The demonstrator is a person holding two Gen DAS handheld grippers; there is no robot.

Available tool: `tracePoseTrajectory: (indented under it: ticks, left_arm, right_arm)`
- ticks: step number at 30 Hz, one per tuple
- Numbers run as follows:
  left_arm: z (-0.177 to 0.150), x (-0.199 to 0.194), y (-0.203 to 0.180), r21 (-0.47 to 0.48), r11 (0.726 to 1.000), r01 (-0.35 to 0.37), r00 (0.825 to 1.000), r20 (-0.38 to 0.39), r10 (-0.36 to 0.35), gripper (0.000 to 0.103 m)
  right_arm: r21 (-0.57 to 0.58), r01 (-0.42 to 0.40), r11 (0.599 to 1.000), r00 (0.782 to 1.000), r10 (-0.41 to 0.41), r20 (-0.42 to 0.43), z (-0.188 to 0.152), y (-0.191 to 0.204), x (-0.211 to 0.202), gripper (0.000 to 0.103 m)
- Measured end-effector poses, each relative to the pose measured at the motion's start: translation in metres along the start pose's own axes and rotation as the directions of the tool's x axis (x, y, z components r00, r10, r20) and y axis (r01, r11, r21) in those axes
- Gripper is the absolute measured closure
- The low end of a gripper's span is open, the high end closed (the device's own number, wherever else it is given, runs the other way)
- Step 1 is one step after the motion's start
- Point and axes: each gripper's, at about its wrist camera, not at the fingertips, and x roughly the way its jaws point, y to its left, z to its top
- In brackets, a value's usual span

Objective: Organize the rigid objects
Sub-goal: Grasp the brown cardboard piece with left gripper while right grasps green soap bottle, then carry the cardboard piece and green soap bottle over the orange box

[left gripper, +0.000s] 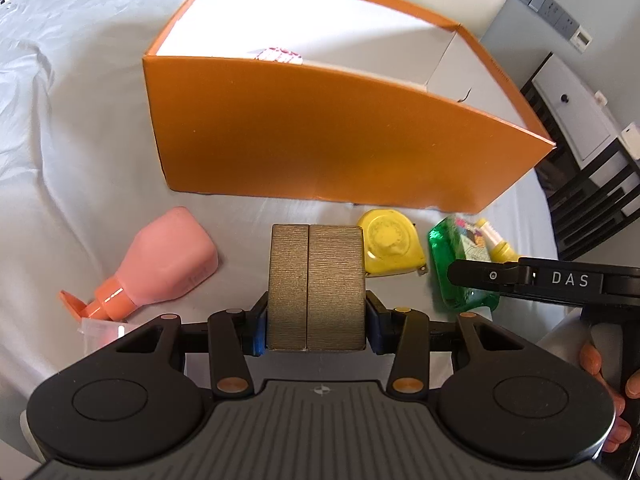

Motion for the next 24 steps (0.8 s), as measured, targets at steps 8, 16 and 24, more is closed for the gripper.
tracePoseTrajectory:
  ticks: [8, 16, 24]
  left_arm:
    - [-0.001, -0.024, 0.001, 0.004, 0.999, 0.034, 0.998, 0.055, -0.034, 0.052]
    - [0.003, -0.043, 0.0, -0.012, 0.998, 0.062, 0.994, 0.094, -0.061, 0.052]
    - [0.024, -0.072, -0.002, -0.001, 0.998, 0.055, 0.982, 0.18, -0.054, 0.052]
  right_arm:
    - [-0.025, -0.025, 0.999, 0.999, 0.026, 0.044, -0.007, 0.002, -0.024, 0.055]
    - [-0.06, -0.068, 0.996, 0.995, 0.072, 0.071, -0.014, 0.013, -0.051, 0.057]
    - [-0.166, -0.085, 0.982, 0.985, 0.108, 0.136, 0.002, 0.049, -0.079, 0.082]
